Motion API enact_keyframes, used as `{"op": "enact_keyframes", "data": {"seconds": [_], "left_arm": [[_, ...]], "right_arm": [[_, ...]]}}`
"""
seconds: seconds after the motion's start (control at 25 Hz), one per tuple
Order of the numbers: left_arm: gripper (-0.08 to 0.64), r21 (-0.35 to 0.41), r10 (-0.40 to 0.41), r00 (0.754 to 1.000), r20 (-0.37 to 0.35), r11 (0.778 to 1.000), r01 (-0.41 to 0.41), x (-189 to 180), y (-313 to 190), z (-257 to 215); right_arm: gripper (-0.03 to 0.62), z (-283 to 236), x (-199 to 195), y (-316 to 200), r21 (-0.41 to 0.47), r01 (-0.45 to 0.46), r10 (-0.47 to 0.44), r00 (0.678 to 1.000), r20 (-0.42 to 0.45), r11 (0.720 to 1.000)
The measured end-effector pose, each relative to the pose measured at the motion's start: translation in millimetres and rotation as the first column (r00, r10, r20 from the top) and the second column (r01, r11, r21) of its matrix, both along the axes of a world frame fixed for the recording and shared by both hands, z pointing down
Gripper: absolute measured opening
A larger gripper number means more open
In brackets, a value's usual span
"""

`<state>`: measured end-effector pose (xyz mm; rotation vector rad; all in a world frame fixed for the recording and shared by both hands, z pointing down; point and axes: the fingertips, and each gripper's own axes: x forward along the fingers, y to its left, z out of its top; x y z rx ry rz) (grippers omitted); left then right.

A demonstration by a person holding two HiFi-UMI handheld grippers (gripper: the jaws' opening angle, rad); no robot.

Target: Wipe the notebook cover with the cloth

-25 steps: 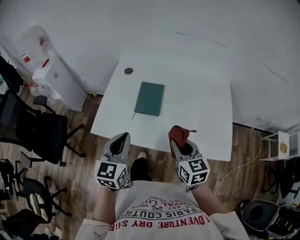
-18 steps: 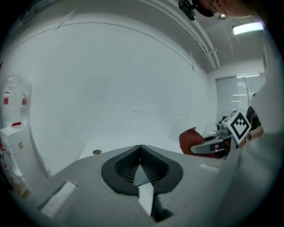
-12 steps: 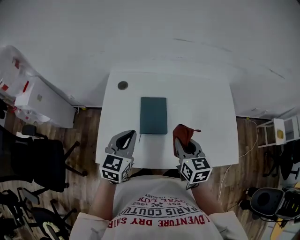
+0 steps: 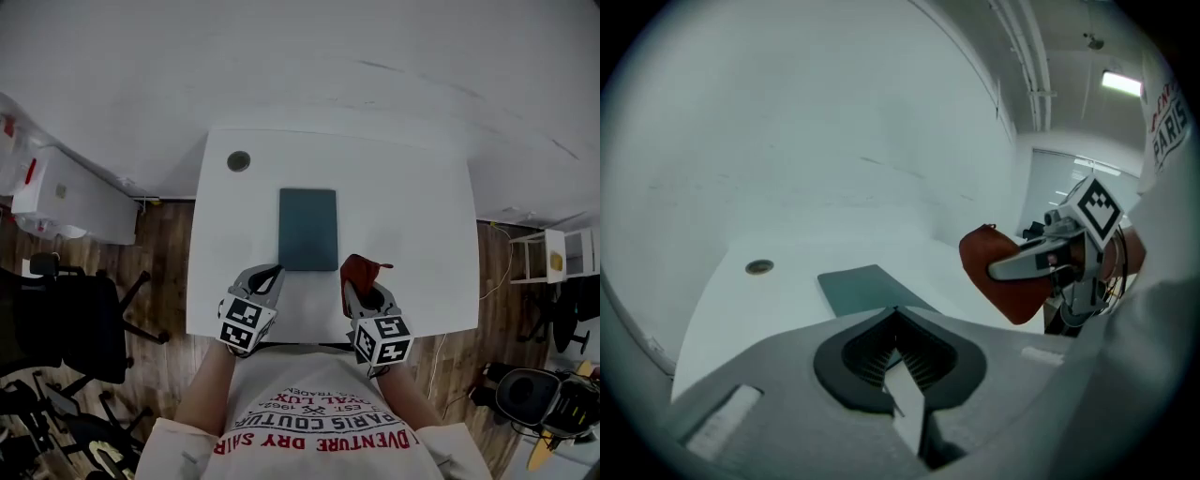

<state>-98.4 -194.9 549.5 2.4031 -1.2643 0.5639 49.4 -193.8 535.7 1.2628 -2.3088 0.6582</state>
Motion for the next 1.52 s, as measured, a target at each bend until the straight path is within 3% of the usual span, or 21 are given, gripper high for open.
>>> {"op": "enact_keyframes", "data": {"seconds": [0.24, 0.48, 0.72, 0.84, 1.0, 1.08, 1.24, 1.52], "left_arm": [[0.011, -0.139, -0.042, 0.996, 0.077, 0.989, 0.053, 0.5, -20.6, 61.3], [0.011, -0.209, -0.062, 0.996, 0.060, 0.975, 0.073, 4.7, -32.7, 82.3], [0.011, -0.213, -0.103, 0.995, 0.001, 0.972, 0.101, 5.6, -31.3, 85.7], [0.011, -0.187, -0.095, 0.995, 0.034, 0.977, 0.100, 6.3, -31.8, 86.5], [0.011, -0.140, -0.065, 0.994, 0.083, 0.987, 0.076, 8.7, -30.7, 86.9], [0.011, -0.130, -0.049, 0.994, 0.094, 0.990, 0.061, 8.9, -30.0, 87.5], [0.011, -0.172, -0.039, 0.998, 0.057, 0.984, 0.048, 8.2, -30.3, 88.9], [0.011, -0.222, -0.028, 1.000, 0.012, 0.975, 0.030, 6.6, -32.5, 90.8]], "right_arm": [[0.072, 26.6, -11.1, -13.8, -0.075, 0.034, -0.035, 0.999, -0.010, 0.997], [0.074, 31.9, -33.3, -37.8, -0.091, 0.092, -0.093, 0.996, -0.011, 0.992], [0.072, 27.2, -62.4, -75.0, -0.039, 0.169, -0.171, 0.984, -0.043, 0.985], [0.072, 26.8, -82.1, -99.8, -0.026, 0.198, -0.199, 0.979, -0.043, 0.980], [0.074, 27.8, -110.9, -132.4, -0.054, 0.191, -0.189, 0.981, 0.033, 0.980], [0.074, 36.2, -124.4, -146.8, -0.058, 0.197, -0.197, 0.980, 0.014, 0.979], [0.074, 63.1, -148.7, -161.3, -0.140, 0.240, -0.247, 0.968, -0.038, 0.961], [0.074, 83.2, -186.0, -179.1, -0.184, 0.282, -0.298, 0.952, -0.066, 0.942]]}}
